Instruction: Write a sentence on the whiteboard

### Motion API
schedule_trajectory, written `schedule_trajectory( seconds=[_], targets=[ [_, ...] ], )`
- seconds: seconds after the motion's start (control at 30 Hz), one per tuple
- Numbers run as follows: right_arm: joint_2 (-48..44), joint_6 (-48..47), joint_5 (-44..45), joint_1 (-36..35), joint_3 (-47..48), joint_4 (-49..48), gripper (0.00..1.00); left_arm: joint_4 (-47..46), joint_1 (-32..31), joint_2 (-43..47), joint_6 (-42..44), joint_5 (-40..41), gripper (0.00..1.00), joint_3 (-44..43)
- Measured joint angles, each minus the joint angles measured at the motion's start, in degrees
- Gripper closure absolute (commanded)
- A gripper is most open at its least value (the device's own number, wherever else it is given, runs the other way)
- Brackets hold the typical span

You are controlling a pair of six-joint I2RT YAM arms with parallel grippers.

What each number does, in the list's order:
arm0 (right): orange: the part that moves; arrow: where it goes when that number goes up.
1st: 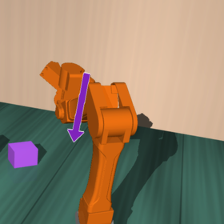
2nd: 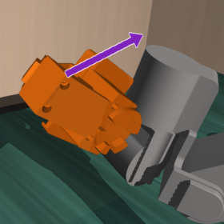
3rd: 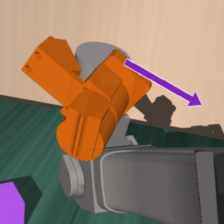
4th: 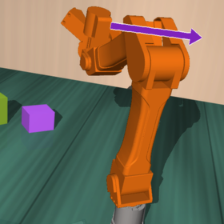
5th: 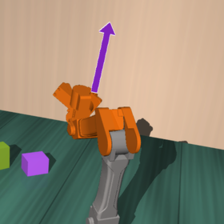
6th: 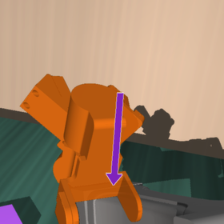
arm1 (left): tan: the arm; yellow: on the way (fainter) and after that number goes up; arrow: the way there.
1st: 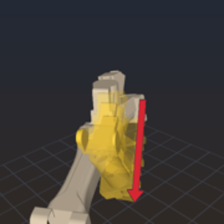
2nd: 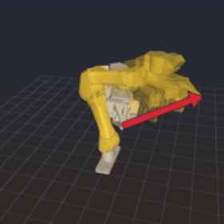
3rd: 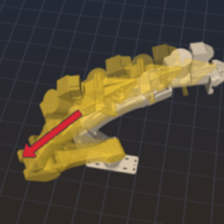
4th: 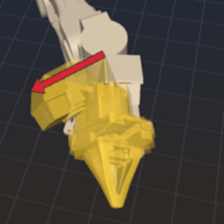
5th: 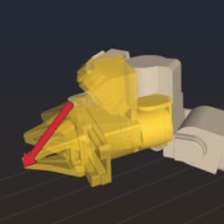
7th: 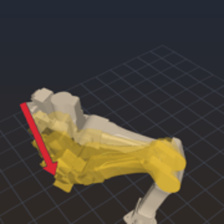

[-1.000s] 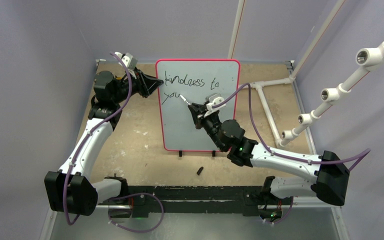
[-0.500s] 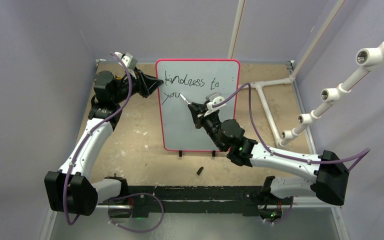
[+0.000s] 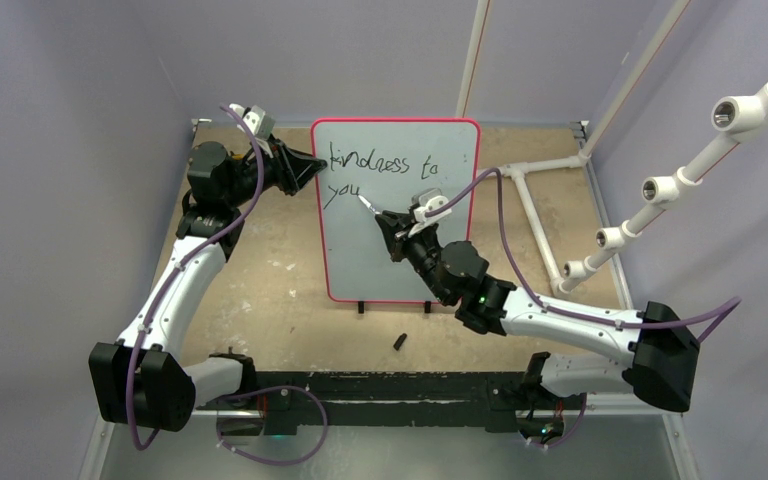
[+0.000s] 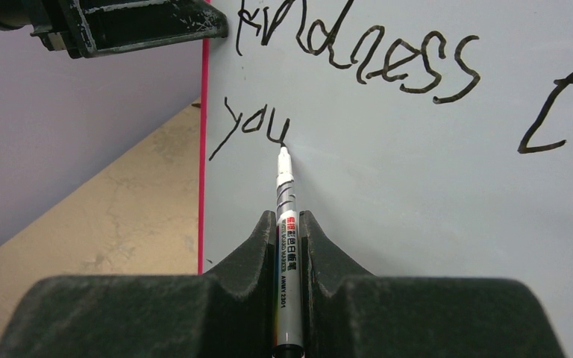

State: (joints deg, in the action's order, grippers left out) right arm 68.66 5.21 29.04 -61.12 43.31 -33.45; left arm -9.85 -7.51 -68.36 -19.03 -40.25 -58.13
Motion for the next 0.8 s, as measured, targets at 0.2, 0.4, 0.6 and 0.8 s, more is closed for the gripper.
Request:
schedule_trajectory(
  seconds=[0.2, 0.4, 0.6, 0.8],
  targets=[
    [-1.4, 0.1, 0.4, 0.0, -0.6, 1.1, 1.00, 0.0, 0.0, 0.0, 0.0, 0.0, 1.00, 0.0],
    [-2.5, -0.8, 0.5, 0.1, -0.6, 1.1, 1.00, 0.0, 0.0, 0.0, -0.1, -0.2, 1.00, 0.0],
    [-2.5, -2.4, 1.1, 0.1, -0.6, -1.1, 1.00, 0.0, 0.0, 0.0, -0.1, -0.2, 1.00, 0.0],
    [-0.9, -3.5, 1.5, 0.1, -0.2, -2.4, 1.00, 0.0, 0.0, 0.0, -0.1, -0.2, 1.00, 0.0]
  ],
)
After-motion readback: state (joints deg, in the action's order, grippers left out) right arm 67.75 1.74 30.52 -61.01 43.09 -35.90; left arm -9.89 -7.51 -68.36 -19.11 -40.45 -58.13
